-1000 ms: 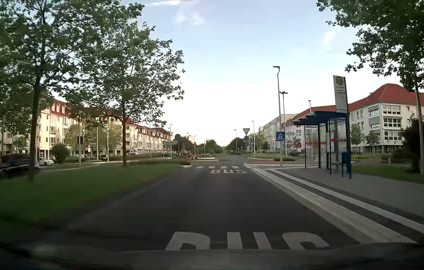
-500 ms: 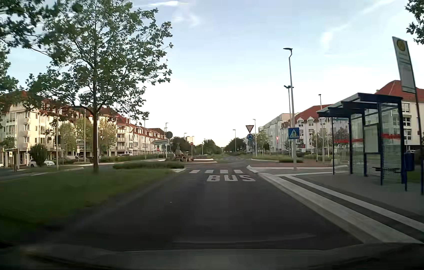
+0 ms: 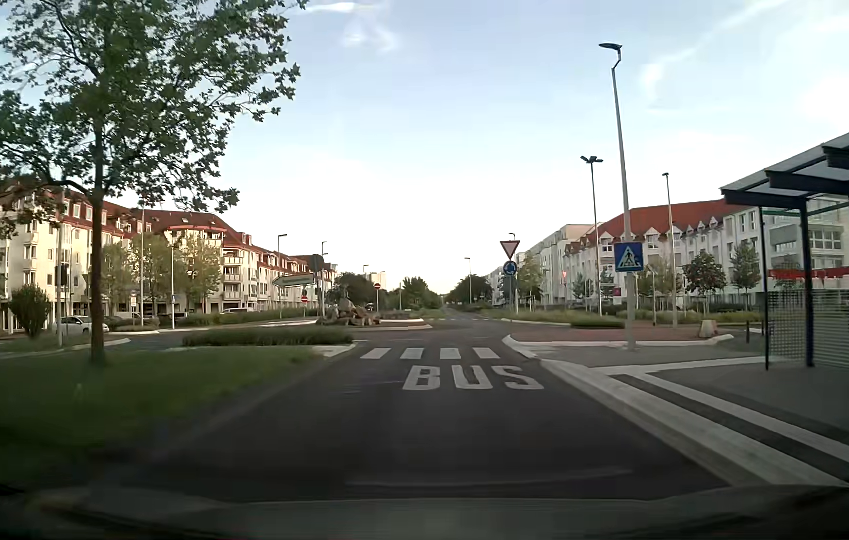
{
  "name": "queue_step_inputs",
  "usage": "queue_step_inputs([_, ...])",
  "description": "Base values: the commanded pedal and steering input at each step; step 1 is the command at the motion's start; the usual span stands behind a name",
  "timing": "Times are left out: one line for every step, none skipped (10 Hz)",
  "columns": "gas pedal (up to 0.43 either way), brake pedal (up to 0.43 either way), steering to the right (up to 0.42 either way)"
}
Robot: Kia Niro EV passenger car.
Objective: Follow the waypoints while adhering to traffic rules and regulations
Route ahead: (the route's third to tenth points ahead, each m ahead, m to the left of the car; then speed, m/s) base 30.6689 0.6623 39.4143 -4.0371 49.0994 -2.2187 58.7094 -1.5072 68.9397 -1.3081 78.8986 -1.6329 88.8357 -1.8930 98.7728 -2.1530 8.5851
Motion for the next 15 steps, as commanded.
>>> queue_step_inputs([0.0, 0.244, 0.006])
queue_step_inputs([0.0, 0.256, 0.006])
queue_step_inputs([0.0, 0.256, 0.006])
queue_step_inputs([0.0, 0.268, 0.006])
queue_step_inputs([0.0, 0.274, 0.006])
queue_step_inputs([0.0, 0.274, 0.007])
queue_step_inputs([0.0, 0.274, 0.007])
queue_step_inputs([0.0, 0.274, 0.007])
queue_step_inputs([0.0, 0.274, 0.008])
queue_step_inputs([0.0, 0.274, 0.008])
queue_step_inputs([0.0, 0.274, 0.008])
queue_step_inputs([0.0, 0.274, 0.008])
queue_step_inputs([0.0, 0.268, 0.008])
queue_step_inputs([0.0, 0.262, 0.008])
queue_step_inputs([0.0, 0.256, 0.008])
